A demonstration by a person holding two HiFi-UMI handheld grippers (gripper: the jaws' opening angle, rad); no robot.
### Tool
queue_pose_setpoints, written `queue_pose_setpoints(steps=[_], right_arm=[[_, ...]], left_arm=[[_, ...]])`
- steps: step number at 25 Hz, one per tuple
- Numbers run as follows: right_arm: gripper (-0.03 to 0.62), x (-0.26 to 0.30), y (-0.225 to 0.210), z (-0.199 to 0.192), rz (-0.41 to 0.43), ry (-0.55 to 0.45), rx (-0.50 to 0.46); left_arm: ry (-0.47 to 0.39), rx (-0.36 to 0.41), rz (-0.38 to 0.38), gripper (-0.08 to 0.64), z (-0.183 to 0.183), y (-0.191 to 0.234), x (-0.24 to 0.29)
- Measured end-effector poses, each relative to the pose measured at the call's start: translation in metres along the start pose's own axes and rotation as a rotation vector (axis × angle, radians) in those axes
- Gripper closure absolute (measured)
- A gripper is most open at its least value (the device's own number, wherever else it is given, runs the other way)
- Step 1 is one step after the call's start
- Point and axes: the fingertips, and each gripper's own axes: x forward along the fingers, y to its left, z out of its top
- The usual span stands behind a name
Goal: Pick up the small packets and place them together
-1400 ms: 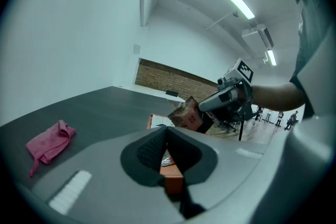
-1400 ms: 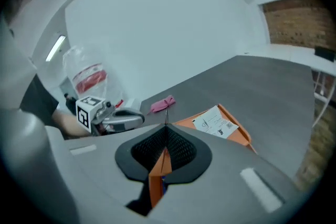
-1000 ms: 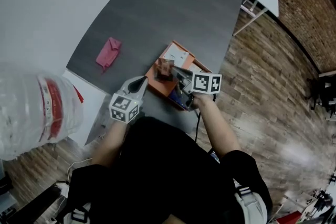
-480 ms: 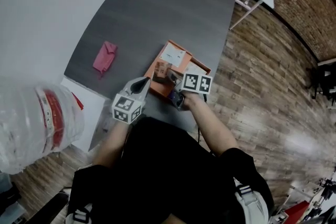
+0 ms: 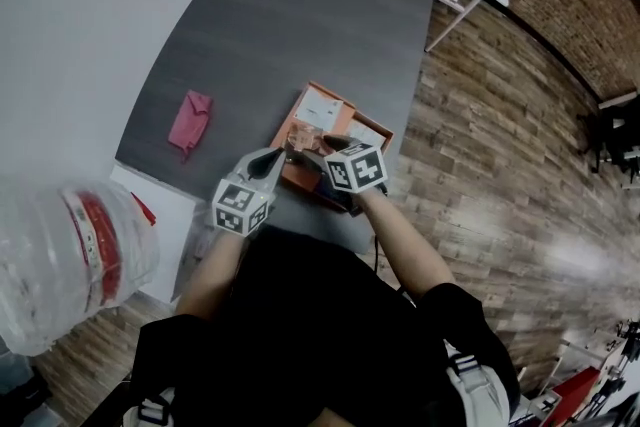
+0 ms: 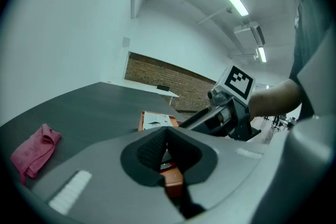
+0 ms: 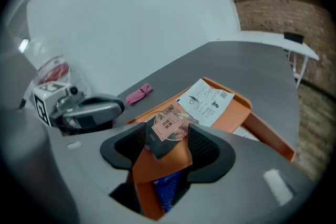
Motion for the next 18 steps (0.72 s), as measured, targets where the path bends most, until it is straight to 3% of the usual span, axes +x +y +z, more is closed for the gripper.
queue_pose_setpoints(steps=[2, 4, 8, 11, 18], right_arm=[[0.334, -0.001, 0.002, 0.0, -0.022, 0.022, -0.118], [0.336, -0.004, 0.003, 0.003, -0.018, 0.011, -0.159], [0.345, -0.021, -0.005, 0.005, -0.01, -0.037, -0.127], [0.351, -0.038, -0.029, -0.002, -0.049, -0.038, -0.106], [0.364, -0.068, -0.071, -0.037, -0.107, 0.058, -0.15]], left_arm=[[0.003, 0.006, -0.013, 0.561, 0.001, -0.001, 0.004], [0.006, 0.011, -0.023, 0.561, 0.002, -0.001, 0.007], [0.005, 0.021, -0.043, 0.561, 0.006, -0.004, 0.013], [0.0, 0.029, -0.065, 0.561, 0.01, -0.009, 0.02], [0.009, 0.033, -0.113, 0.561, 0.007, -0.025, 0.03]])
